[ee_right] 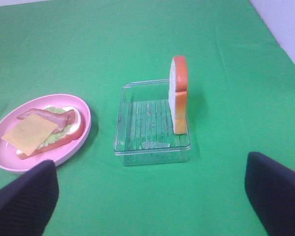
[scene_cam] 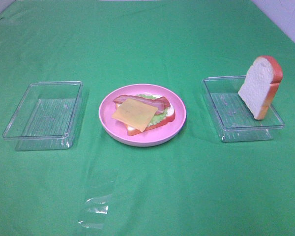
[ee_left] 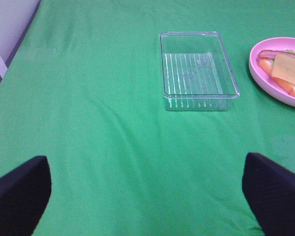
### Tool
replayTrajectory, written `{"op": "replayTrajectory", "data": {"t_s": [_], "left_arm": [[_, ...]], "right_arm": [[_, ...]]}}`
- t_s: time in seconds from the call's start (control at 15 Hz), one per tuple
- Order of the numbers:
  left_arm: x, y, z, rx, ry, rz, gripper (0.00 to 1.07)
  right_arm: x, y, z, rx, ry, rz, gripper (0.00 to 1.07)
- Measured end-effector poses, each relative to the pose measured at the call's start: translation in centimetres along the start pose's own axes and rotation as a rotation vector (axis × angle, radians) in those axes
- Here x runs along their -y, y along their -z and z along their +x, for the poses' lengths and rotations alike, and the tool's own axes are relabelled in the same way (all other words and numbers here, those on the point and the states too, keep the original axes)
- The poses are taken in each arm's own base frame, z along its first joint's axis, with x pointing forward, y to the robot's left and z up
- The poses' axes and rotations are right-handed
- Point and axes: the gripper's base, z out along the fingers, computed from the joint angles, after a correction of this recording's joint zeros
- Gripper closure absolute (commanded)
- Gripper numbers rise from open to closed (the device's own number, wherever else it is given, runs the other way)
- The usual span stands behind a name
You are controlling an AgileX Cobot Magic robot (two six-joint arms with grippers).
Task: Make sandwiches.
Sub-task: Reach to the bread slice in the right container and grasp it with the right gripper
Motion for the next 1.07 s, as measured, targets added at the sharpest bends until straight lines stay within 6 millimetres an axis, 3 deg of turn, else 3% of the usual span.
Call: {"op": "replayTrajectory", "data": {"t_s": [0.53,0.67,0.73,0.87,0.93,1.07], "left_arm": [[0.0,0.0,0.0,0.001,0.000,0.001,0.09],[0.0,0.0,0.0,0.001,0.000,0.001,0.09],[0.0,0.0,0.0,0.001,0.000,0.001,0.09],[0.0,0.0,0.0,0.001,0.000,0.001,0.09],[0.0,0.0,0.0,0.001,0.000,0.001,0.09],[0.0,0.0,0.0,0.001,0.001,0.002,0.09]], "right_arm": [[0.2,-4.4,-1.6,-0.086,-0.008,0.006,0.09],[0.4,-6.9,-1.8,-0.160,0.012,0.014,0.09],[0.6,-10.0,-2.2,-0.275,0.042,0.017,0.09],[0.7,-13.7,-3.8,-0.374,0.062,0.015,0.09],[0.7,-14.6,-4.1,-0.394,0.067,0.015,0.09],[1.0,-18.8,-5.7,-0.477,0.092,0.018,0.09]]}}
